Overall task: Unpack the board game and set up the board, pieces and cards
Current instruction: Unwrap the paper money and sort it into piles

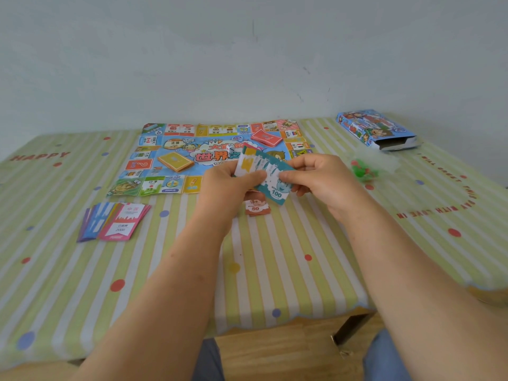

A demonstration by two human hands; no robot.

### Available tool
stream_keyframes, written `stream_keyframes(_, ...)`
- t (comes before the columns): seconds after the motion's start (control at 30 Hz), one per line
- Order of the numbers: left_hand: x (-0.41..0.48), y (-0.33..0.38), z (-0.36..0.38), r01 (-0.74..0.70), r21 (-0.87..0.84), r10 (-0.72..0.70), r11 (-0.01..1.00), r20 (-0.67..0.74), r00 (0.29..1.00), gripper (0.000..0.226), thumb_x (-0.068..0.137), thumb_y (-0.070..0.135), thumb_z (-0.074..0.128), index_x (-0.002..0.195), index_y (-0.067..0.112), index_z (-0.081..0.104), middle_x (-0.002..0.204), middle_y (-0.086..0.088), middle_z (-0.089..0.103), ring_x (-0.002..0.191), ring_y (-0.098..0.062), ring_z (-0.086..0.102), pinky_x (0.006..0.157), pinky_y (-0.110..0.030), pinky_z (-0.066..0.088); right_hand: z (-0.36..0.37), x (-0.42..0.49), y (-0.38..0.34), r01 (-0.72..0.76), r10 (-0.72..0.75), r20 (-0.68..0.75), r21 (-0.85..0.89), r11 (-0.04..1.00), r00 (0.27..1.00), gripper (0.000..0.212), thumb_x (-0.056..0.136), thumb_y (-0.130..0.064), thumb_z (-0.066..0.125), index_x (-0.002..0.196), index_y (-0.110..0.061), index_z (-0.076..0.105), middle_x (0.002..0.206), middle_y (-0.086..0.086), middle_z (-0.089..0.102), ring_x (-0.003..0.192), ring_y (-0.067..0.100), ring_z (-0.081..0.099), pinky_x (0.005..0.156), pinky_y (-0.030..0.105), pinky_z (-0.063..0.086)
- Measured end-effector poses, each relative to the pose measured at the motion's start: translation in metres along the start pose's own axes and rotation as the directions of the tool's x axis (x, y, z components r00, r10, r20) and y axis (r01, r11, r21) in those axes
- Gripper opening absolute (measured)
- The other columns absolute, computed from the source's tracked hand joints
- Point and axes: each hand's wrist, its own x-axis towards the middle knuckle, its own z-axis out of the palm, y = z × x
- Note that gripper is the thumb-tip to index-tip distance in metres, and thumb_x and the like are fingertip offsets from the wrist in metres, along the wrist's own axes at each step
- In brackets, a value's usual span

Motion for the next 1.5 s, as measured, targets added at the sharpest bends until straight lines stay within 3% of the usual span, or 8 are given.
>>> stream_keyframes(0.17, -0.001, 0.001, 0.002, 0.022, -0.017, -0.022, 1.000, 0.004, 1.000, 0.007, 0.090, 0.016, 0.064, 0.092, 0.013, 0.070, 0.085, -0.002, 0.076, 0.075, -0.019, 0.074, 0.060, -0.022, 0.058, -0.001, 0.000, 0.000, -0.013, 0.014, -0.019, 0.004, 1.000, 1.000, 0.017, 0.080, -0.007, 0.075, 0.096, -0.011, 0.071, 0.076, 0.002, 0.072, 0.052, 0.005, 0.056, 0.051, 0.018, 0.047)
stream_keyframes(0.5, -0.001, 0.000, -0.001, 0.023, -0.011, -0.022, 1.000, 0.027, 0.999, 0.005, 0.084, 0.012, 0.072, 0.087, 0.016, 0.070, 0.083, -0.002, 0.076, 0.076, -0.018, 0.074, 0.065, -0.027, 0.060, -0.001, 0.000, -0.001, 0.006, -0.008, 0.058, 0.037, 0.999, 0.998, 0.030, 0.082, -0.006, 0.073, 0.111, -0.012, 0.068, 0.080, 0.004, 0.071, 0.053, 0.005, 0.056, 0.052, 0.018, 0.047)
stream_keyframes(0.7, -0.002, 0.000, 0.000, -0.010, 0.024, 0.008, 1.000, 0.048, 0.999, 0.009, 0.083, 0.012, 0.072, 0.092, 0.014, 0.072, 0.084, -0.001, 0.076, 0.075, -0.018, 0.074, 0.066, -0.027, 0.060, -0.001, -0.002, 0.000, 0.025, -0.023, 0.048, -0.032, 0.999, 0.999, 0.017, 0.082, -0.010, 0.073, 0.099, -0.009, 0.073, 0.079, 0.002, 0.070, 0.057, 0.003, 0.055, 0.054, 0.019, 0.045)
stream_keyframes(0.93, -0.001, 0.000, 0.000, -0.037, 0.053, 0.041, 0.998, -0.093, 0.995, 0.003, 0.082, 0.015, 0.073, 0.083, 0.013, 0.071, 0.075, -0.002, 0.075, 0.066, -0.017, 0.072, 0.074, -0.036, 0.060, -0.006, -0.004, -0.003, 0.026, -0.026, -0.016, -0.026, 0.999, 1.000, 0.006, 0.081, -0.008, 0.073, 0.085, -0.013, 0.072, 0.072, 0.001, 0.067, 0.058, 0.009, 0.052, 0.053, 0.023, 0.043)
stream_keyframes(1.17, -0.001, -0.003, 0.012, -0.147, 0.293, 0.190, 0.945, -0.125, 0.974, 0.017, 0.087, 0.017, 0.066, 0.070, 0.019, 0.068, 0.065, -0.005, 0.070, 0.057, -0.021, 0.067, 0.053, -0.026, 0.051, -0.013, -0.011, -0.005, 0.071, -0.068, 0.022, -0.190, 0.979, 0.997, 0.010, 0.078, -0.009, 0.074, 0.084, -0.017, 0.073, 0.065, -0.007, 0.064, 0.056, 0.007, 0.053, 0.055, 0.023, 0.045)
stream_keyframes(1.27, -0.004, -0.004, 0.020, -0.163, 0.380, 0.219, 0.911, -0.111, 0.969, 0.017, 0.088, 0.018, 0.060, 0.074, 0.015, 0.069, 0.065, -0.005, 0.067, 0.052, -0.014, 0.059, 0.046, -0.021, 0.044, -0.011, -0.013, -0.005, 0.081, -0.070, 0.057, -0.228, 0.970, 0.996, 0.013, 0.078, -0.011, 0.075, 0.089, -0.017, 0.073, 0.073, -0.002, 0.067, 0.060, 0.008, 0.054, 0.060, 0.025, 0.047)
stream_keyframes(1.4, -0.007, -0.004, 0.028, -0.148, 0.373, 0.200, 0.916, -0.105, 0.974, 0.018, 0.089, 0.017, 0.055, 0.082, 0.013, 0.071, 0.073, -0.010, 0.069, 0.060, -0.022, 0.063, 0.038, -0.018, 0.043, -0.011, -0.014, -0.006, 0.090, -0.075, 0.071, -0.242, 0.966, 0.995, 0.016, 0.078, -0.009, 0.074, 0.091, -0.020, 0.073, 0.073, -0.004, 0.067, 0.057, 0.003, 0.055, 0.061, 0.023, 0.047)
stream_keyframes(1.5, -0.002, -0.008, 0.033, -0.126, 0.394, 0.185, 0.910, -0.115, 0.976, 0.020, 0.086, 0.026, 0.057, 0.080, 0.011, 0.070, 0.073, -0.014, 0.069, 0.067, -0.033, 0.068, 0.049, -0.040, 0.058, -0.011, -0.014, -0.005, 0.082, -0.068, 0.066, -0.236, 0.968, 0.996, 0.019, 0.079, -0.007, 0.072, 0.093, -0.019, 0.073, 0.075, -0.004, 0.068, 0.056, 0.000, 0.056, 0.060, 0.023, 0.047)
